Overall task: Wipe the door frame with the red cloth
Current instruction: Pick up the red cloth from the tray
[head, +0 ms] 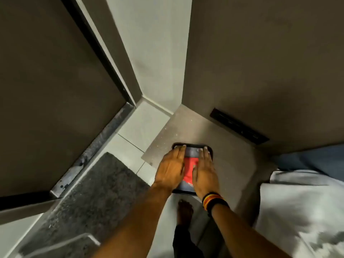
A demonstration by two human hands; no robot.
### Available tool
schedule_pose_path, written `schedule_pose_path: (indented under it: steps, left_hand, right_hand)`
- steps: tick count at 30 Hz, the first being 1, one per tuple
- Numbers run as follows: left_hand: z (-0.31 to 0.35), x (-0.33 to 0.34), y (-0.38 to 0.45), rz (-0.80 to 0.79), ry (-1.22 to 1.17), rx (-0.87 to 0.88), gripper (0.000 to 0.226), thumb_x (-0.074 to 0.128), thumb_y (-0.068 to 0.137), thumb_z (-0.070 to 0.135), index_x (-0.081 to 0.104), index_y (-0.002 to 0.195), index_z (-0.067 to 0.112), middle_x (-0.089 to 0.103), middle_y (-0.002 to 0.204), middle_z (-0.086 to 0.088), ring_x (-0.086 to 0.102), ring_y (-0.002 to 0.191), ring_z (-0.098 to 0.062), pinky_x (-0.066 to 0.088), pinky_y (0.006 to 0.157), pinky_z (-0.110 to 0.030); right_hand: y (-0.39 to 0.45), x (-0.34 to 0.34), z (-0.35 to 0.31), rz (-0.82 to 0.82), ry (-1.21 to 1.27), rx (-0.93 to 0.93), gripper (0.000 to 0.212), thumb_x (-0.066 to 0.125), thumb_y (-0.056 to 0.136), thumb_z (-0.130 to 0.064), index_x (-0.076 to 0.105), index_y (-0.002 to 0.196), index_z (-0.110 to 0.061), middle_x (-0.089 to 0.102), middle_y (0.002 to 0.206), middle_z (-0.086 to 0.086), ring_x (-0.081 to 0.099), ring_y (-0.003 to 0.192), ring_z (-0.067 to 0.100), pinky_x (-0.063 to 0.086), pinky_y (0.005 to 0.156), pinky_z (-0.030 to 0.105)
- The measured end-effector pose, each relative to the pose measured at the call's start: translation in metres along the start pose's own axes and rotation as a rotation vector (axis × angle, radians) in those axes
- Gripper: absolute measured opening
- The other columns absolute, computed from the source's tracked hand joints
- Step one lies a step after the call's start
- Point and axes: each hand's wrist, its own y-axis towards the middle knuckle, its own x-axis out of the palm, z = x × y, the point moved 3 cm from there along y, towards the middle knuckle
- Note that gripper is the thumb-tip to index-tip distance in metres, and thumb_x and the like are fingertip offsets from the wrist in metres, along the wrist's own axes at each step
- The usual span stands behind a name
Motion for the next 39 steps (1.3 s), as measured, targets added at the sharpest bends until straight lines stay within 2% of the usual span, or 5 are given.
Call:
schedule_pose_path:
  steps: [12,21,27,31,39]
  left_hand:
    - [-0.04,0.113,0.051,-0.172,-0.451,-0.567,0.037,0.056,0.102,0.035,0.06,0.133,0.017,0.066,0.131,-0.011,0.065,0.121,-0.032,0.052,0.102,-0.038]
    - [-0.048,0.123,0.061,-0.093,-0.781,-0.737,0.016,0.069,0.093,0.019,0.071,0.109,0.017,0.074,0.117,-0.011,0.067,0.103,-0.026,0.051,0.09,-0.027]
    - [-0.052,0.052,0.05,0.127,-1.028,-0.645,0.013,0.074,0.086,0.002,0.064,0.091,0.008,0.071,0.088,-0.007,0.066,0.084,-0.024,0.057,0.083,-0.037]
    - [-0.055,-0.03,0.043,0.259,-1.084,-0.532,0.019,0.072,0.089,0.003,0.056,0.083,0.013,0.061,0.077,0.001,0.058,0.073,-0.014,0.054,0.067,-0.015]
    - [-0.06,-0.253,-0.001,0.544,-1.168,-0.26,0.033,0.068,0.094,0.001,0.059,0.125,0.01,0.064,0.089,-0.006,0.064,0.083,-0.017,0.058,0.073,-0.021]
  right_hand:
    - [0.047,0.079,0.075,-0.089,0.275,0.518,0.071,0.067,0.091,-0.027,0.035,0.154,-0.013,0.056,0.142,0.019,0.057,0.128,0.037,0.05,0.108,0.045]
    - [0.071,0.066,0.082,-0.098,0.474,0.775,0.012,0.077,0.075,-0.018,0.073,0.087,-0.017,0.078,0.104,0.014,0.072,0.1,0.034,0.057,0.09,0.036]
    - [0.074,0.012,0.034,-0.015,0.682,0.533,0.022,0.084,0.072,-0.013,0.065,0.068,-0.023,0.069,0.073,-0.005,0.07,0.077,0.025,0.052,0.064,0.026]
    - [0.086,-0.038,-0.034,-0.023,0.8,0.362,0.022,0.083,0.074,-0.007,0.064,0.074,-0.019,0.069,0.077,0.004,0.069,0.081,0.03,0.061,0.082,0.045]
    - [0.084,-0.156,-0.228,-0.004,1.003,-0.028,0.024,0.081,0.079,-0.004,0.064,0.089,-0.018,0.074,0.102,0.026,0.073,0.093,0.04,0.063,0.081,0.049]
